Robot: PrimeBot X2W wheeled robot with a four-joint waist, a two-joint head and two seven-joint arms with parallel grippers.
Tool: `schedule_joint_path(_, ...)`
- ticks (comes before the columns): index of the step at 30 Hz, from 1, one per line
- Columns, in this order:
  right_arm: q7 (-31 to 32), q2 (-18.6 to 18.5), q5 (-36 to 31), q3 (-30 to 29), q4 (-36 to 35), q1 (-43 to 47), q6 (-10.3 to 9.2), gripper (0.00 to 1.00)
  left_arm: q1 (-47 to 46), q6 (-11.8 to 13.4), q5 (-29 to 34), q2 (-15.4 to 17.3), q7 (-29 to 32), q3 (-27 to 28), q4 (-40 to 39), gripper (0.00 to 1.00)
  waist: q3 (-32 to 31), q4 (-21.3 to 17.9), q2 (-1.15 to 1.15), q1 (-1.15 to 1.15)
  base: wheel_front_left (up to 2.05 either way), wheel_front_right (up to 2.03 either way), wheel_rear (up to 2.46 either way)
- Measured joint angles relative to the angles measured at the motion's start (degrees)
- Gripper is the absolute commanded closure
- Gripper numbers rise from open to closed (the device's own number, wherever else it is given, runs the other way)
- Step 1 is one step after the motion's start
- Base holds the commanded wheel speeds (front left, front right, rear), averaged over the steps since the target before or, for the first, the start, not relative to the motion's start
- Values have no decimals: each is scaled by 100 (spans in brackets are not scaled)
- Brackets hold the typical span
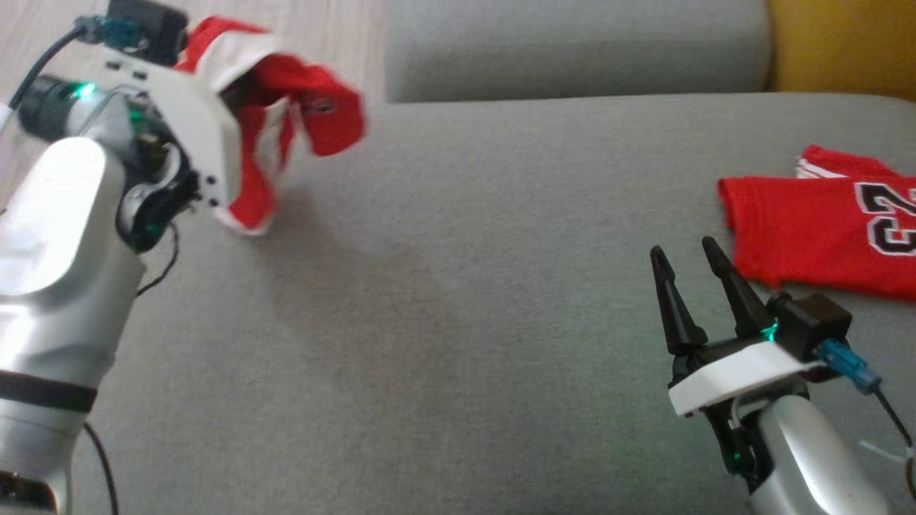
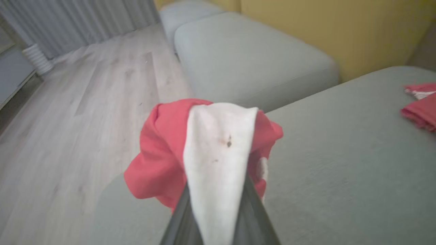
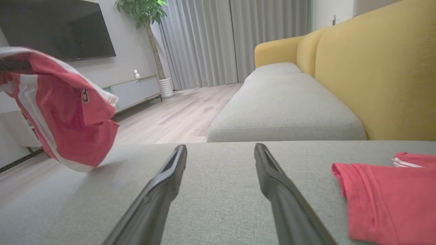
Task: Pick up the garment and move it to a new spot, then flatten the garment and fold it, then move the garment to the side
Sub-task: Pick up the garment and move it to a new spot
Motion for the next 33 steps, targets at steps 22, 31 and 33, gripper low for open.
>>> schedule_joint_path(22,135,1,1,-143,-134,138,0,0,2254,100,-367,-848,-1834,-1987,86,0,-45,-584,0,0,0,0,0)
schedule_joint_path(31,153,-20,3,-196,-151,198,0,0,2026,49,-487,-509,-1894,-2079,38,0,-189,-471,0,0,0,0,0)
schedule_joint_path(33,186,-21,25,-197,-167,308,0,0,1963,49,-541,-265,-1815,-1961,-288,0,-219,-422,0,0,0,0,0)
